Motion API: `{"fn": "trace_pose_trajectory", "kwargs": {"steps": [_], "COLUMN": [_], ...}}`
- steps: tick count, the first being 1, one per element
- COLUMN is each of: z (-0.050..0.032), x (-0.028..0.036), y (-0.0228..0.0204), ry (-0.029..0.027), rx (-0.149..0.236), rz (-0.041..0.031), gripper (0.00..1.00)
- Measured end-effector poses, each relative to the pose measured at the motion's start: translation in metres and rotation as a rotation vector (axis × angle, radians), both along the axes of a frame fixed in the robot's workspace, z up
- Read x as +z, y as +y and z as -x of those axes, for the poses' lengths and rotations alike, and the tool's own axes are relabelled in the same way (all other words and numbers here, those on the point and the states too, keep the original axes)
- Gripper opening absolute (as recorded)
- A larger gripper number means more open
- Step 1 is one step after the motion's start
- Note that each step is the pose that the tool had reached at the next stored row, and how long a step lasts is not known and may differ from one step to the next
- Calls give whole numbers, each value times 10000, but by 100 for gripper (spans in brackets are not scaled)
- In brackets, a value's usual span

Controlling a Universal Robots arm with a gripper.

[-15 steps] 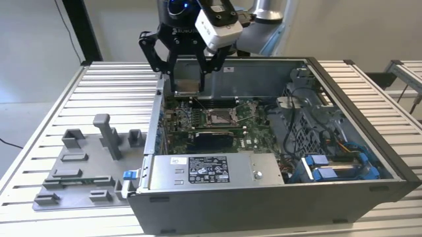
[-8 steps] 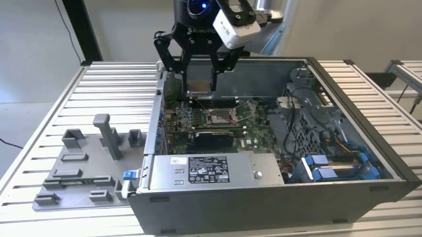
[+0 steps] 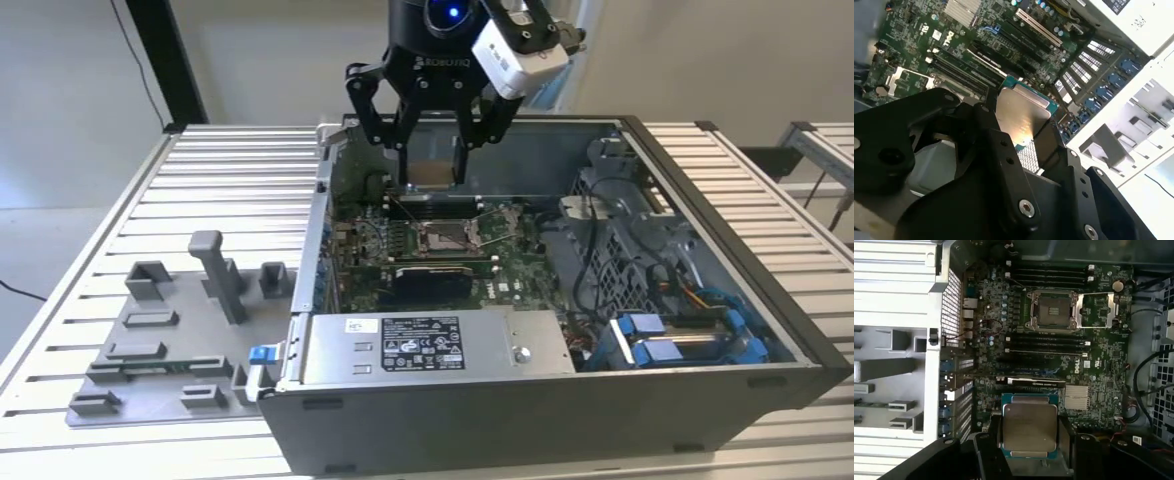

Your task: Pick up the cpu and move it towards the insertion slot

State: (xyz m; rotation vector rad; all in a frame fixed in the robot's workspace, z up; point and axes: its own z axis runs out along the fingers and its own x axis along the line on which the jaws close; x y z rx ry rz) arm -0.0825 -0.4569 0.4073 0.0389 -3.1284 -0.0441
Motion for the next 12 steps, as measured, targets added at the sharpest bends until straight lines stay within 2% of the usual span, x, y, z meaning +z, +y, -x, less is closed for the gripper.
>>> {"fn": "trace_pose_trajectory", "kwargs": {"steps": [4,9,12], "z": [-118,-311,-337], "x": [0,0,0], "y": [0,0,-1], "ry": [0,0,0], "rx": [0,1,1], "rz": [-1,0,0], "gripper": [0,0,0]}}
